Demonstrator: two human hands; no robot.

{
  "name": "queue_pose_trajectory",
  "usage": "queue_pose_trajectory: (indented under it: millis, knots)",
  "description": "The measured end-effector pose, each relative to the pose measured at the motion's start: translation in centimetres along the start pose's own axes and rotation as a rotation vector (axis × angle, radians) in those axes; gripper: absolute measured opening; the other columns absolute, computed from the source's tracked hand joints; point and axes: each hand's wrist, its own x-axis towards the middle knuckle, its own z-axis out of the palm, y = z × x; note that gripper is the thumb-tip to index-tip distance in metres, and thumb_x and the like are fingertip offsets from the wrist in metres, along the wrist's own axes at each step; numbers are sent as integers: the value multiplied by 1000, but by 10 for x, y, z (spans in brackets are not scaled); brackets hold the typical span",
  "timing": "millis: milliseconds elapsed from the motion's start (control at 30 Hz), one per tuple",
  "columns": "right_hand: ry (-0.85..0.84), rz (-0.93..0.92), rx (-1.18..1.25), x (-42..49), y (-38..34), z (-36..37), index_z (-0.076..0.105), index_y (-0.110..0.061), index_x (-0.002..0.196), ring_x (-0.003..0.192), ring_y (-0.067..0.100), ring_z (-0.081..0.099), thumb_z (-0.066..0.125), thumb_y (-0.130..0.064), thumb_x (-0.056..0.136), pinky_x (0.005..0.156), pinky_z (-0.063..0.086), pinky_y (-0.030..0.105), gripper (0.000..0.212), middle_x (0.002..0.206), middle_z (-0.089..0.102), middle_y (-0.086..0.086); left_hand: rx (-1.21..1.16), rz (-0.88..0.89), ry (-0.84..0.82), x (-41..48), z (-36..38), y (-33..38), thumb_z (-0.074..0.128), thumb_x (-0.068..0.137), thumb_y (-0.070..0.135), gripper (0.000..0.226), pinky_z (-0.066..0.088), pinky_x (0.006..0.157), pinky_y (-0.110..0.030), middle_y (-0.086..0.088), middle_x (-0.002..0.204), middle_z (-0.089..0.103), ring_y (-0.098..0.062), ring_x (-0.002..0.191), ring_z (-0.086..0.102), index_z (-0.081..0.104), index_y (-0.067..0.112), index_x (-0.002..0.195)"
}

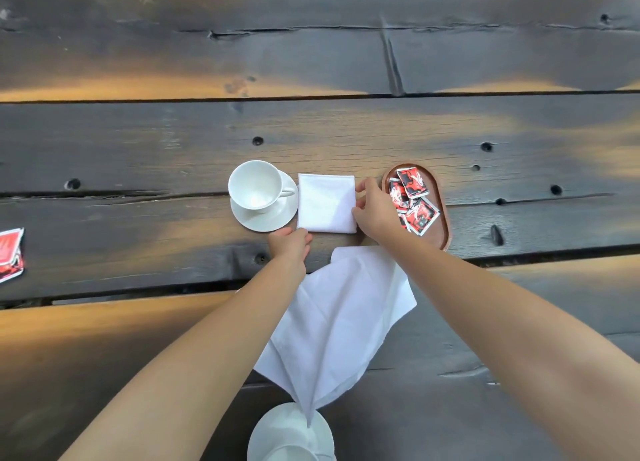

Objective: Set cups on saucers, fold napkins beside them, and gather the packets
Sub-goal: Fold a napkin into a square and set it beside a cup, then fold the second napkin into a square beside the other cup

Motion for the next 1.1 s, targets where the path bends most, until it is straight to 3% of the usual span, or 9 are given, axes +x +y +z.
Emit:
queue_pose_trajectory:
  millis: [67, 167, 300, 433, 633, 800, 933, 1000, 1100]
  knots:
    - [-22, -23, -56, -4, -1, -3, 44, -8, 122, 99, 32, 60, 49, -2, 86, 81, 47, 37, 37, 104, 65, 14, 24, 8, -8, -1, -4, -2, 50, 89, 1, 33, 47, 85, -27, -10, 110, 56, -18, 91, 62, 45, 3, 122]
    - [-52, -27, -136, -11, -2, -5, 41, -7, 124, 99, 36, 61, 49, -3, 86, 80, 50, 41, 39, 107, 65, 19, 82, 10, -42, -4, -10, -8, 50, 88, 8, 47, 49, 82, -30, -10, 114, 57, -18, 92, 64, 35, 1, 132]
    - [-87, -44, -255, -26, 0, -10, 49, -8, 112, 93, 36, 62, 49, -9, 86, 74, 48, 38, 26, 102, 66, 16, 397, 144, -182, -15, -23, -18, 52, 87, 13, 40, 47, 77, -28, -5, 105, 59, -16, 88, 62, 36, 13, 124]
    - [-291, -67, -468, -46, 0, -7, 61, -18, 104, 102, 28, 61, 56, -29, 86, 80, 47, 34, 22, 110, 65, 5, 783, 411, -416, -27, -38, -29, 51, 87, 6, 26, 44, 74, -24, -4, 96, 61, -17, 83, 55, 51, 11, 113]
    - [-559, -82, -509, -68, -3, -5, 63, -22, 121, 111, 23, 60, 63, -39, 85, 95, 50, 36, 40, 122, 64, 2, 952, 520, -544, -48, -50, -30, 53, 86, 6, 19, 44, 67, -12, 4, 87, 60, -9, 75, 55, 57, 19, 98]
    - [-525, -157, -471, -94, -6, -14, 70, -18, 98, 88, 20, 58, 61, -25, 84, 76, 48, 31, 19, 100, 69, 5, 1006, 527, -603, -70, -62, -25, 54, 87, 8, 17, 46, 76, -24, -1, 92, 60, -15, 80, 55, 58, 18, 101]
    - [-490, -279, -398, -116, -27, -34, 62, -23, 71, 72, 16, 52, 64, -23, 82, 63, 40, 24, 12, 70, 55, -6, 1106, 612, -592, -95, -69, -12, 57, 88, 19, 47, 47, 68, -21, 2, 122, 42, -17, 92, 57, 40, 21, 132]
    - [-566, -332, -311, -129, -45, -46, 64, -18, 75, 71, 14, 49, 67, -20, 82, 65, 38, 25, 8, 69, 52, -4, 1079, 641, -677, -110, -74, -2, 60, 88, 17, 56, 44, 60, -13, 2, 126, 36, -12, 93, 51, 34, 24, 136]
    - [-596, -447, -200, -150, -72, -64, 66, -11, 89, 75, 14, 45, 67, -12, 84, 70, 35, 27, 5, 75, 50, 0, 993, 654, -718, -134, -87, 21, 63, 86, 13, 46, 41, 58, -6, -3, 122, 53, -6, 86, 53, 41, 18, 127]
